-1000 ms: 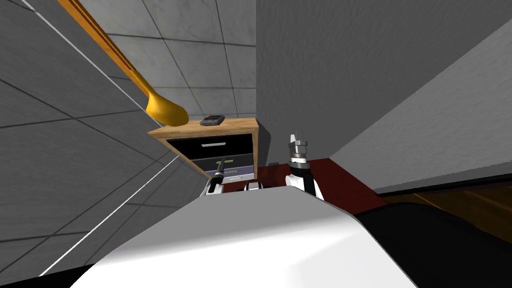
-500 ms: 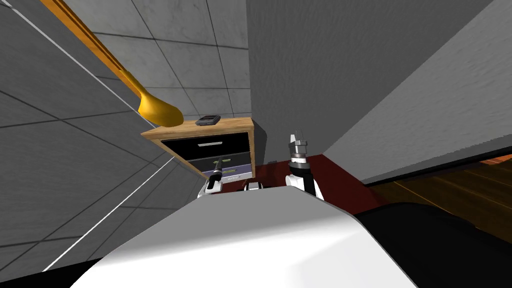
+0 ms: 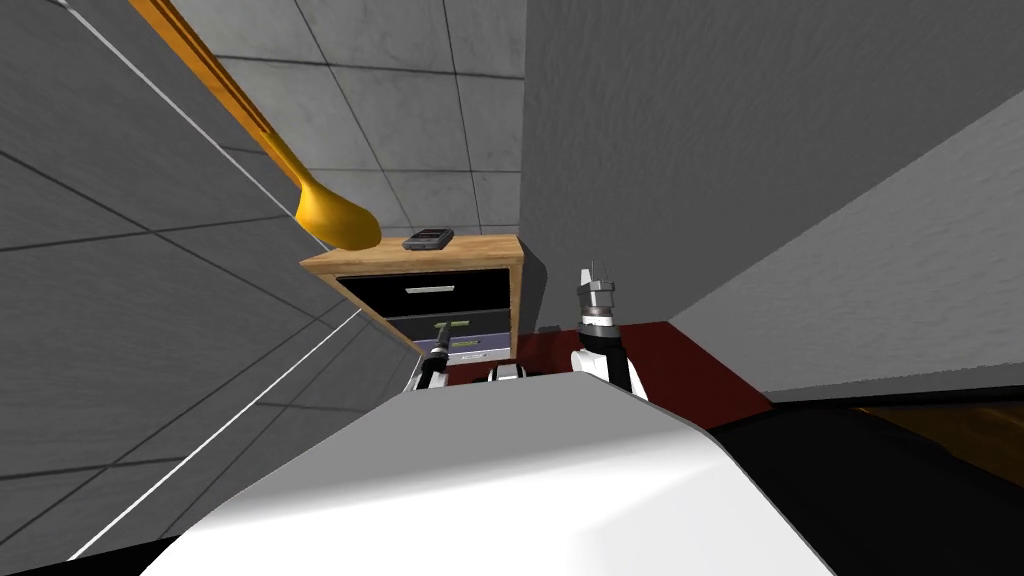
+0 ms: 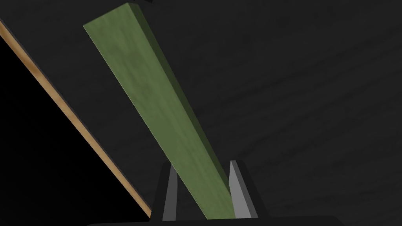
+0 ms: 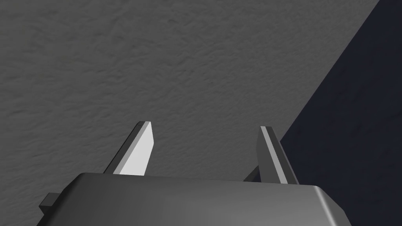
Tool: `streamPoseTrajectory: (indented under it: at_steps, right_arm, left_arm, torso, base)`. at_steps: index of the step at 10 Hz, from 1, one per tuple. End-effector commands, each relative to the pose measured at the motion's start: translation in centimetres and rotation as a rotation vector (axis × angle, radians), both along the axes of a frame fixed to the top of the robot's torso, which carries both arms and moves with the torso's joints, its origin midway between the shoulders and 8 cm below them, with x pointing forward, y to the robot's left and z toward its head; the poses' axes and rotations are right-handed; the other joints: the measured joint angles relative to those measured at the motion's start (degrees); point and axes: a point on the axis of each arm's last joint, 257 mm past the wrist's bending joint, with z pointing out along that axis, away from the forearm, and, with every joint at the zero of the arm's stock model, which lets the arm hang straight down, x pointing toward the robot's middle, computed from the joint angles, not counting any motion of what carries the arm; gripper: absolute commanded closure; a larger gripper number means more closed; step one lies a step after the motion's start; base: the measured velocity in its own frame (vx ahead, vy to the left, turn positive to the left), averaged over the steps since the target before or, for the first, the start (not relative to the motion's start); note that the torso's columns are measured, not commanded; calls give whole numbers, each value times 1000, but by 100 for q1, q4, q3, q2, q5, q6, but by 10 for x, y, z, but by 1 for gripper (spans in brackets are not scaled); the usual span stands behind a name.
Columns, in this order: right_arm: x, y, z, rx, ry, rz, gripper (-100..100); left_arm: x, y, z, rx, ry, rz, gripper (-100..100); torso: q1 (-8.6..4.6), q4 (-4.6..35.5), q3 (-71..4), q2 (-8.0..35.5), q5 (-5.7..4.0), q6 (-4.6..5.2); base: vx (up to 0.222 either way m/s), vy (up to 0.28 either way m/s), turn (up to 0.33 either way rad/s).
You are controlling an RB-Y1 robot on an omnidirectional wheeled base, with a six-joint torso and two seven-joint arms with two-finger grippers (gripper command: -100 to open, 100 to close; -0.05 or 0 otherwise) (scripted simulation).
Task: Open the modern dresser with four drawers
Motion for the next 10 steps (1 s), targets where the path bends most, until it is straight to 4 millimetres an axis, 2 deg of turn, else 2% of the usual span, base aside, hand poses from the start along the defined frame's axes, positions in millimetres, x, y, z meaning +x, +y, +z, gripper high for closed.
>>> streamPoseTrajectory:
  at_steps: [1, 3, 4, 8, 9, 10]
  right_arm:
    - [0, 0, 0, 0, 0, 0, 0]
    - [0, 0, 0, 0, 0, 0, 0]
    - [0, 0, 0, 0, 0, 0, 0]
    - [0, 0, 0, 0, 0, 0, 0]
    - [0, 0, 0, 0, 0, 0, 0]
    - [0, 0, 0, 0, 0, 0, 0]
  left_arm:
    - [-15, -22, 4, 0, -11, -42, 100]
    - [-28, -39, 5, -7, -12, -71, 100]
    - [-26, -30, -1, -4, 2, -56, 100]
    - [-23, -36, 18, -3, -22, -77, 100]
    - [-29, -29, 6, 0, 8, -62, 100]
    - [-33, -32, 8, -2, 7, -68, 100]
  torso:
    - [-4, -2, -2, -2, 7, 18]
    - [-21, 3, -7, -6, 1, 19]
    - [-18, -2, -6, -8, 4, 16]
    - [-35, 14, 15, 31, 2, 30]
    - [-39, 25, 6, 20, -9, 31]
    - [-35, 15, -11, -14, -13, 18]
  base:
    - [72, 23, 132]
    - [71, 8, 158]
    - [33, 4, 35]
    - [-155, -5, 5]
    - [-74, 17, 1]
    - [-108, 9, 17]
